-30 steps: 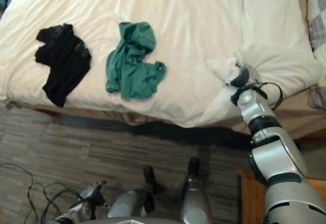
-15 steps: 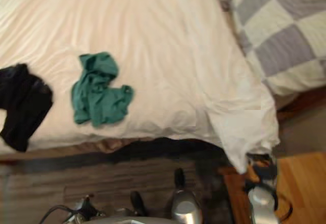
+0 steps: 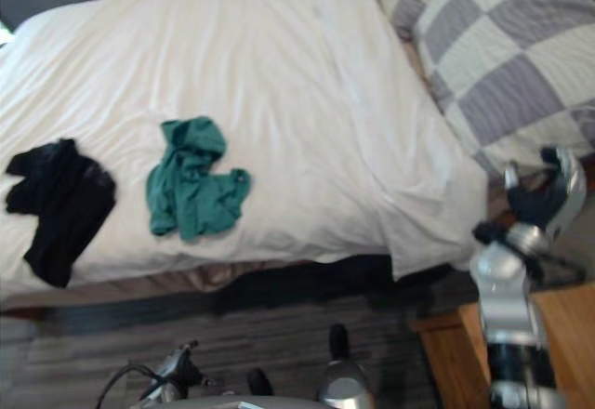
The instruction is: Tidy up the quilt and then pick up the clothes from the bed and put them into the laundry hamper.
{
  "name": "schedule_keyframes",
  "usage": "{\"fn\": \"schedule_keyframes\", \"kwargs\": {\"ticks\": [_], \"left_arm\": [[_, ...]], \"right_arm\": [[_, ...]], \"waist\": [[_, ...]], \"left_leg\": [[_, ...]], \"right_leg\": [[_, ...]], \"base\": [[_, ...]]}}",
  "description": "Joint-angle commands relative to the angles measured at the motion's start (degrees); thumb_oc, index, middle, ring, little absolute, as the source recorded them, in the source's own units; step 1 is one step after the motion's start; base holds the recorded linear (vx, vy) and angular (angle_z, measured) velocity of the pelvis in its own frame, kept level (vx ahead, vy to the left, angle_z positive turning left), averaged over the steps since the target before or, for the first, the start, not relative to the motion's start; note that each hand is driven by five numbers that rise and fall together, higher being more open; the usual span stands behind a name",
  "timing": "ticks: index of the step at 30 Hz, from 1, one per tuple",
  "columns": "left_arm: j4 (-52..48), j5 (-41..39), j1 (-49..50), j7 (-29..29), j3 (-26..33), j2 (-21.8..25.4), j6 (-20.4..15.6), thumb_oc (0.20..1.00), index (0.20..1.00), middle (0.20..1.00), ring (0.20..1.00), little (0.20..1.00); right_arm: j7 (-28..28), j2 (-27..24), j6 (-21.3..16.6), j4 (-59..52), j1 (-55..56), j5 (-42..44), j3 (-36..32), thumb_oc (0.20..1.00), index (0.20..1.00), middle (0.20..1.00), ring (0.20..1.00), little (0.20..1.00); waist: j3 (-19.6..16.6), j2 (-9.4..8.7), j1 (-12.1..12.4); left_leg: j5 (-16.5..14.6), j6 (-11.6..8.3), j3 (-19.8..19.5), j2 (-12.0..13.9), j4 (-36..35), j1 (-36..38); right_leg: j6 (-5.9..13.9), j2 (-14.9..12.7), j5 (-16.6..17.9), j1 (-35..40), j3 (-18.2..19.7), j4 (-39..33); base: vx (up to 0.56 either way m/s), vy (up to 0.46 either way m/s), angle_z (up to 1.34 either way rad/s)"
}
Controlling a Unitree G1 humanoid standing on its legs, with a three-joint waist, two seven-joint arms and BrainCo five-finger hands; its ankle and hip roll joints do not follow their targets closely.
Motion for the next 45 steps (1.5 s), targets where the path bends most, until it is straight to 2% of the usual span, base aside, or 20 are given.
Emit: {"fn": "schedule_keyframes", "kwargs": {"ticks": [1, 6, 14, 18, 19, 20, 22, 23, 24, 26, 28, 29, 31, 34, 35, 37, 39, 40, 41, 45], "left_arm": [[2.2, -0.1, -2.9, -0.7, -0.8, 4.7, -0.1, 1.0, 1.0, 1.0, 1.0, 1.0], [4.2, 0.6, -3.1, -1.8, -1.3, 5.0, -0.3, 1.0, 1.0, 1.0, 1.0, 1.0], [10.0, 1.6, -2.1, -2.1, 2.3, 4.6, 0.8, 1.0, 1.0, 1.0, 1.0, 1.0], [8.2, 1.8, -3.4, -1.6, 1.7, 5.6, -0.5, 1.0, 1.0, 1.0, 1.0, 1.0], [8.2, 1.8, -3.4, -1.6, 1.7, 5.6, -0.5, 1.0, 1.0, 1.0, 1.0, 1.0], [5.2, 1.4, -5.1, -1.3, 0.7, 6.2, -1.3, 1.0, 1.0, 1.0, 1.0, 1.0], [4.0, 1.1, -5.9, -1.0, 0.2, 6.3, -1.4, 1.0, 1.0, 1.0, 1.0, 1.0], [1.4, -0.7, -8.5, 0.0, -1.1, 6.4, -1.8, 1.0, 1.0, 1.0, 1.0, 1.0], [0.6, -1.9, -10.4, 0.0, -2.5, 5.8, -2.1, 1.0, 1.0, 1.0, 1.0, 1.0], [0.5, -2.3, -10.6, 0.1, -2.8, 5.1, -2.3, 1.0, 1.0, 1.0, 1.0, 1.0], [1.4, -2.3, -10.2, 1.3, -2.7, 3.8, -1.9, 1.0, 1.0, 1.0, 1.0, 1.0], [1.4, -2.3, -10.2, 1.3, -2.7, 3.8, -1.9, 1.0, 1.0, 1.0, 1.0, 1.0], [2.1, 1.9, -10.4, 0.7, -5.3, 3.7, -1.3, 1.0, 1.0, 1.0, 1.0, 1.0], [2.4, 2.3, -10.1, 0.1, -5.8, 3.6, -1.0, 1.0, 1.0, 1.0, 1.0, 1.0], [3.8, 3.1, -9.8, -0.5, -5.1, 5.1, -0.3, 1.0, 1.0, 1.0, 1.0, 1.0], [4.2, 3.4, -9.5, -0.5, -4.6, 5.9, 0.2, 1.0, 1.0, 1.0, 1.0, 1.0], [4.4, 3.7, -9.1, -1.2, -4.0, 7.3, 0.3, 1.0, 1.0, 1.0, 1.0, 1.0], [4.8, 4.0, -8.8, -2.3, -3.4, 8.6, 0.7, 1.0, 1.0, 1.0, 1.0, 1.0], [5.3, 4.5, -8.7, -3.1, -3.0, 9.3, 0.9, 1.0, 1.0, 1.0, 1.0, 1.0], [7.2, 5.2, -8.2, -4.6, -1.8, 10.3, 1.1, 1.0, 1.0, 1.0, 1.0, 1.0]], "right_arm": [[2.9, -1.1, 1.0, 13.4, -5.4, 2.7, 4.9, 0.2, 0.2, 0.2, 0.2, 0.2], [13.2, -0.8, 1.9, 34.5, -6.9, 7.7, 12.7, 0.2, 0.2, 0.2, 0.2, 0.2], [27.8, 16.8, 5.9, 62.2, 13.3, 4.5, 18.8, 0.2, 0.2, 0.2, 0.2, 0.2], [33.1, 19.5, 6.6, 66.9, 18.2, -2.2, 24.3, 0.2, 0.2, 0.2, 0.2, 0.2], [33.1, 19.6, 6.6, 66.9, 18.2, -2.2, 24.3, 0.373, 0.373, 0.373, 0.373, 0.373], [35.5, 19.4, 6.9, 68.1, 18.8, -6.7, 27.5, 1.0, 1.0, 1.0, 1.0, 1.0], [35.6, 19.1, 7.2, 68.2, 18.2, -7.7, 28.2, 1.0, 1.0, 1.0, 1.0, 1.0], [35.1, 18.4, 7.7, 68.5, 15.9, -10.0, 30.2, 1.0, 1.0, 1.0, 1.0, 1.0], [33.8, 18.1, 8.6, 68.7, 13.1, -11.1, 30.6, 1.0, 1.0, 1.0, 1.0, 1.0], [32.8, 18.1, 8.8, 68.2, 11.9, -11.0, 30.1, 1.0, 1.0, 1.0, 1.0, 1.0], [30.3, 17.5, 8.6, 65.9, 10.0, -7.8, 27.5, 1.0, 1.0, 1.0, 1.0, 1.0], [30.3, 17.5, 8.6, 65.8, 10.1, -7.7, 27.5, 1.0, 1.0, 1.0, 1.0, 1.0], [30.2, 17.9, 7.2, 63.1, 11.3, -3.1, 24.7, 1.0, 1.0, 1.0, 1.0, 1.0], [30.3, 18.5, 7.2, 63.0, 13.1, -2.3, 23.2, 1.0, 1.0, 1.0, 1.0, 1.0], [30.1, 19.8, 8.1, 64.0, 13.3, -2.3, 22.9, 1.0, 1.0, 1.0, 1.0, 1.0], [30.1, 20.5, 8.5, 63.8, 13.3, -1.7, 22.7, 1.0, 1.0, 1.0, 1.0, 1.0], [29.7, 21.2, 7.7, 62.7, 13.0, 0.3, 22.4, 1.0, 1.0, 1.0, 1.0, 1.0], [29.7, 21.8, 7.4, 62.8, 13.0, 0.9, 22.7, 1.0, 1.0, 1.0, 1.0, 1.0], [29.5, 21.9, 7.2, 62.8, 13.0, 1.3, 22.9, 1.0, 1.0, 1.0, 1.0, 1.0], [29.8, 21.4, 6.8, 63.2, 11.8, 0.8, 24.8, 1.0, 1.0, 1.0, 1.0, 1.0]], "waist": [[2.1, -3.99, 2.6], [2.5, -3.72, 3.3], [2.4, -5.39, 0.8], [3.0, -5.86, 0.1], [2.9, -5.89, 0.1], [4.1, -5.56, 0.4], [4.7, -5.48, 0.8], [6.5, -6.21, 2.3], [6.5, -6.64, 3.2], [6.1, -6.58, 3.4], [4.4, -6.97, 3.1], [4.4, -6.91, 3.1], [1.7, -6.74, 1.8], [0.6, -6.99, 1.6], [1.1, -8.27, 1.5], [1.3, -8.67, 1.6], [1.9, -8.52, 0.8], [2.8, -8.33, -0.7], [3.2, -8.26, -1.2], [3.9, -8.42, -1.8]], "left_leg": [[-2.4, -4.76, -1.5, 4.2, 0.1, 1.7], [-1.8, -5.04, -1.9, 4.4, 0.1, 1.2], [-1.9, -5.24, -2.0, 4.7, 0.1, 1.2], [-2.3, -5.18, -1.6, 4.5, 0.1, 1.3], [-2.3, -5.17, -1.6, 4.5, 0.1, 1.3], [-2.0, -4.82, -2.3, 3.7, 0.1, 1.2], [-1.8, -4.75, -2.8, 3.2, 1.7, -0.2], [-4.1, -5.92, -6.6, 2.1, 11.2, -5.9], [-3.6, -8.1, -10.0, 3.3, 13.5, -8.4], [-3.0, -8.12, -9.7, 5.5, 12.2, -7.7], [2.2, -8.47, -5.3, 13.4, 6.6, -4.7], [2.4, -8.56, -5.2, 13.4, 6.1, -4.3], [5.9, -10.4, 1.4, 18.9, 1.0, -1.4], [5.0, -10.23, 2.0, 17.3, 1.7, -2.3], [1.9, -8.56, 2.7, 14.1, 3.2, -2.5], [-0.5, -7.73, 3.3, 12.6, 3.5, -1.3], [-1.8, -5.86, 5.9, 10.5, 2.7, 0.6], [-2.1, -4.57, 7.2, 8.4, 0.8, 2.7], [-2.5, -4.09, 7.6, 7.3, 0.5, 3.5], [-7.2, -2.21, 8.0, 3.3, 2.6, 5.1]], "right_leg": [[6.77, -6.6, -7.0, 2.7, 2.5, 0.7], [6.52, -6.5, -6.9, 3.2, 1.5, 0.5], [6.47, -5.8, -7.5, 3.2, 1.9, 0.8], [6.55, -5.7, -7.6, 2.4, 2.8, 1.3], [6.55, -5.7, -7.6, 2.4, 2.8, 1.3], [6.7, -6.2, -8.1, 2.5, 2.9, 1.3], [6.59, -6.6, -8.1, 2.2, 2.9, 1.4], [6.34, -8.6, -8.1, 2.6, 2.0, 1.1], [6.52, -10.0, -8.1, 3.4, 0.1, 0.1], [7.03, -10.9, -7.9, 3.7, -0.4, 0.1], [9.13, -14.1, -7.1, 4.3, -1.3, 0.5], [9.12, -14.0, -7.2, 4.6, -1.3, 0.4], [10.44, -16.3, -8.0, 6.5, -3.2, 0.9], [10.44, -19.0, -5.3, 7.3, -5.0, 3.2], [10.44, -22.7, 3.2, 5.8, -5.3, 6.4], [10.44, -24.1, 3.4, 4.9, -6.3, 8.8], [9.13, -21.9, -0.4, 1.6, -7.2, 14.1], [7.86, -13.6, -6.7, -1.1, -6.3, 16.9], [7.43, -9.6, -8.7, -2.1, -6.5, 16.8], [5.41, -2.4, -10.9, -3.6, -10.4, 15.5]], "base": [[-0.03, -0.029, 0.24], [-0.02, -0.021, 0.29], [0.01, -0.022, 0.02], [0.0, -0.032, -0.31], [-0.03, -0.002, -0.33], [-0.06, 0.019, -0.26], [-0.12, 0.023, -0.08], [-0.21, 0.126, 0.35], [-0.2, 0.234, 0.47], [-0.01, 0.317, 0.66], [0.08, 0.502, 0.54], [0.08, 0.332, 0.16], [0.22, 0.648, 0.34], [0.11, 0.497, 0.8], [0.07, 0.489, 0.82], [0.11, 0.449, 0.05], [0.16, 0.653, -0.06], [0.19, 0.681, -0.46], [0.2, 0.588, -0.76], [0.16, 0.283, -0.01]]}}
